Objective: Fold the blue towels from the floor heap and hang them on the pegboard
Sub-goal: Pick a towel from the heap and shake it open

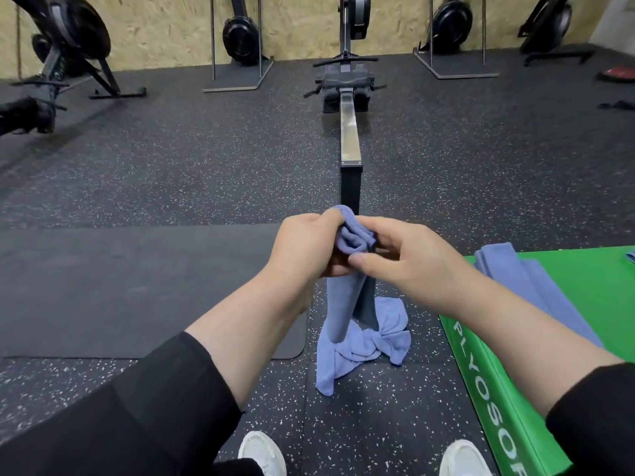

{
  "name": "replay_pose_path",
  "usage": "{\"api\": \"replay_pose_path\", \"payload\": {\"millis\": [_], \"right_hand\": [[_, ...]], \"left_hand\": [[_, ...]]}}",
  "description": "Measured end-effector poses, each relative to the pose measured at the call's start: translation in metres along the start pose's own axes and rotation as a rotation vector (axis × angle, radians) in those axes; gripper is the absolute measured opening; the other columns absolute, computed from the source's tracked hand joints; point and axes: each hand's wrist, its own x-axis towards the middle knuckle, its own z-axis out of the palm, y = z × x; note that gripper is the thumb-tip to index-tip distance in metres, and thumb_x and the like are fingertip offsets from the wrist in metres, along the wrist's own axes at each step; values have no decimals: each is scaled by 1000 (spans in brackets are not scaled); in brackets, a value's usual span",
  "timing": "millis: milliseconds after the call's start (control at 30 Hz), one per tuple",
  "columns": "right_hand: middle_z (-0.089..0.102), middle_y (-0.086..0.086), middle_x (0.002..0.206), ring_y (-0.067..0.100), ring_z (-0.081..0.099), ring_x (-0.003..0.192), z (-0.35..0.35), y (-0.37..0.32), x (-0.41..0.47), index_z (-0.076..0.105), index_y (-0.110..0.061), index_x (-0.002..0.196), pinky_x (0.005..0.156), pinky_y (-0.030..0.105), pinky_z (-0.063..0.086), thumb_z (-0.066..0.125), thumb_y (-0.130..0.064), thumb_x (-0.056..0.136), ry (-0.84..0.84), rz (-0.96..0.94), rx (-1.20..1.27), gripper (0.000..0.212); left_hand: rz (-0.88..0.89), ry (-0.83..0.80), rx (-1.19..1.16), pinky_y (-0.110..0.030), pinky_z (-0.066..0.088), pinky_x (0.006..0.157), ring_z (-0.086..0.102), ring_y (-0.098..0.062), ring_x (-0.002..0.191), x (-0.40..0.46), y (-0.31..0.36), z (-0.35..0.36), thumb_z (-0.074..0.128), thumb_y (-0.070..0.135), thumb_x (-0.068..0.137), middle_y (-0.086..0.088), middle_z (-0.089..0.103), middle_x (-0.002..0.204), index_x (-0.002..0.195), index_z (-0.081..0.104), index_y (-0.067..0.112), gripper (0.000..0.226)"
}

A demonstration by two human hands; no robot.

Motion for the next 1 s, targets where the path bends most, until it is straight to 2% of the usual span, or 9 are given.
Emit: {"api": "replay_pose_path", "payload": {"millis": [167,300,400,500,633,733,833,900,1000], "right_hand": [[68,-24,78,-5,56,66,-8,12,6,68,-30,112,63,12,40,57,-5,93,279,47,-96,33],[74,-2,92,5,59,72,-8,16,8,59,-28,107,72,28,44,59,-13,99,268,89,123,17],[77,-2,100,10,69,92,-6,17,8,58,-20,111,84,32,53,63,-17,98,334,88,250,14],[77,-3,105,5,70,99,-6,14,6,61,-14,119,84,21,54,68,-10,94,290,123,441,26],[78,-8,103,1,70,94,3,24,1,68,-16,112,78,15,52,75,-7,87,46,211,340,28],[77,-10,105,1,70,97,14,26,2,72,-15,110,83,20,52,67,-14,95,24,222,327,15],[75,-12,113,6,68,111,19,23,6,69,-19,115,98,34,52,58,-32,101,48,210,279,23],[74,-17,111,3,67,108,23,24,6,67,-25,115,95,35,51,53,-46,97,37,218,256,31],[73,-20,102,-4,65,95,27,26,7,67,-27,107,88,35,50,48,-43,103,60,213,190,24]], "left_hand": [[119,-42,52,-38,56,67,71,-24,68,-3,4,1,50,13,93,-8,75,79,105,62,8,18],[292,-92,335,-19,49,76,62,-5,82,4,2,-4,75,25,88,3,70,96,119,64,24,33],[368,-118,344,-13,39,60,51,-1,68,3,0,-4,74,21,90,7,66,79,93,71,14,8],[429,-90,235,-13,39,60,50,1,66,4,3,-3,73,18,91,17,61,70,82,67,20,11],[451,-72,38,-21,44,69,55,-5,74,3,9,-1,72,13,91,8,64,78,92,65,10,7],[407,-23,-126,-27,45,73,55,-11,80,4,11,0,68,15,94,-2,62,86,103,60,0,19],[370,-15,-239,-30,49,76,59,-11,83,6,15,-2,64,15,97,0,65,88,101,59,11,8],[382,9,-285,-31,52,77,62,-13,84,7,18,-4,63,13,97,-3,66,89,105,58,10,10],[362,57,-384,-31,57,76,66,-14,85,13,24,-7,65,13,97,-7,68,95,114,58,4,21]]}}
